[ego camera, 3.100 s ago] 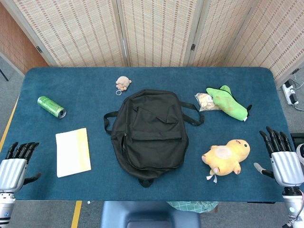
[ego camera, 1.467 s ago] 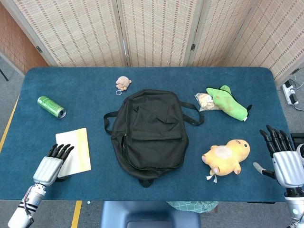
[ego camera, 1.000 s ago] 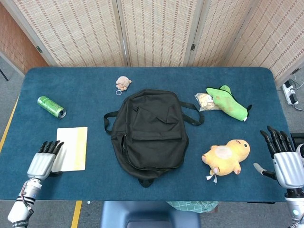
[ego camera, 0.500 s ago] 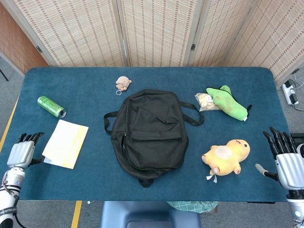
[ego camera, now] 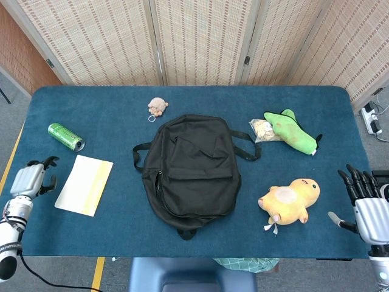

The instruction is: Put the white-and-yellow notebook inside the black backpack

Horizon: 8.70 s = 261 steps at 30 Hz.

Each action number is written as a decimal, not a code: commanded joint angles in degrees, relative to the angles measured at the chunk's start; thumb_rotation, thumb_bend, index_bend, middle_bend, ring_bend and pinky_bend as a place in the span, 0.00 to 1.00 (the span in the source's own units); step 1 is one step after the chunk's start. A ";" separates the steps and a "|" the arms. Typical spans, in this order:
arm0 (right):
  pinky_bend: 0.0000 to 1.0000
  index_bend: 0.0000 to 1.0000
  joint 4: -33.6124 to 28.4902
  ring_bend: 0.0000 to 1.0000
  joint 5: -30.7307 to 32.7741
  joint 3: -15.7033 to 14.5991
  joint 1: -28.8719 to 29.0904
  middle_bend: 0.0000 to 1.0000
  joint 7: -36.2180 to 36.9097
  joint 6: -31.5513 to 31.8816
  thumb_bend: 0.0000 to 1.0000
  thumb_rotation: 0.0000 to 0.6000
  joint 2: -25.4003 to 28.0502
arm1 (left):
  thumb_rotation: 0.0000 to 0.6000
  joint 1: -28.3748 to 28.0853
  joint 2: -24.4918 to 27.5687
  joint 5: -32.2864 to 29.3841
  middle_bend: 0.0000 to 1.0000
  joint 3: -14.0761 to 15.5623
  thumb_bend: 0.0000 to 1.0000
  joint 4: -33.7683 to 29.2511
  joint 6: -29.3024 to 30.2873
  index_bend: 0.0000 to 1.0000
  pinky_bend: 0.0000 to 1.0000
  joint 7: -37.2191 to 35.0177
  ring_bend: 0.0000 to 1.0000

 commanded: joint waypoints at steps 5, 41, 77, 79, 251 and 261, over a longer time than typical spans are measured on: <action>0.00 0.00 0.25 0.01 -0.68 -0.13 0.43 0.00 0.22 -0.36 0.04 1.00 -0.34 | 1.00 -4.95 -6.31 -3.73 0.33 -1.24 0.65 6.61 -5.46 0.25 0.18 -1.72 0.29; 0.00 0.00 0.79 0.02 0.21 0.05 0.23 0.00 0.88 -0.55 0.04 1.00 -0.53 | 0.81 -11.59 -17.40 -11.07 0.35 0.08 0.74 24.79 -13.20 0.26 0.18 3.36 0.27; 0.00 0.00 1.82 0.02 -0.38 -0.02 -0.08 0.00 2.59 0.21 0.04 1.00 -0.92 | 1.00 -7.25 -5.50 14.67 0.26 7.96 0.32 -6.96 4.28 0.14 0.17 4.98 0.22; 0.00 0.00 2.05 0.02 -0.45 -0.01 -0.07 0.00 2.78 0.27 0.04 1.00 -1.07 | 1.00 -6.50 -4.44 16.61 0.23 9.16 0.26 -8.49 5.80 0.11 0.16 5.96 0.19; 0.00 0.00 5.15 0.03 -0.28 -0.26 -0.22 0.00 6.12 0.50 0.04 1.00 -2.51 | 1.00 -4.50 -12.68 6.59 0.12 11.50 0.26 -1.69 2.24 0.04 0.08 26.17 0.11; 0.00 0.00 5.31 0.04 -0.30 -0.30 -0.42 0.00 6.29 0.70 0.04 1.00 -2.59 | 1.00 -5.32 -11.40 5.15 0.12 10.96 0.16 -3.57 2.51 0.04 0.08 27.23 0.11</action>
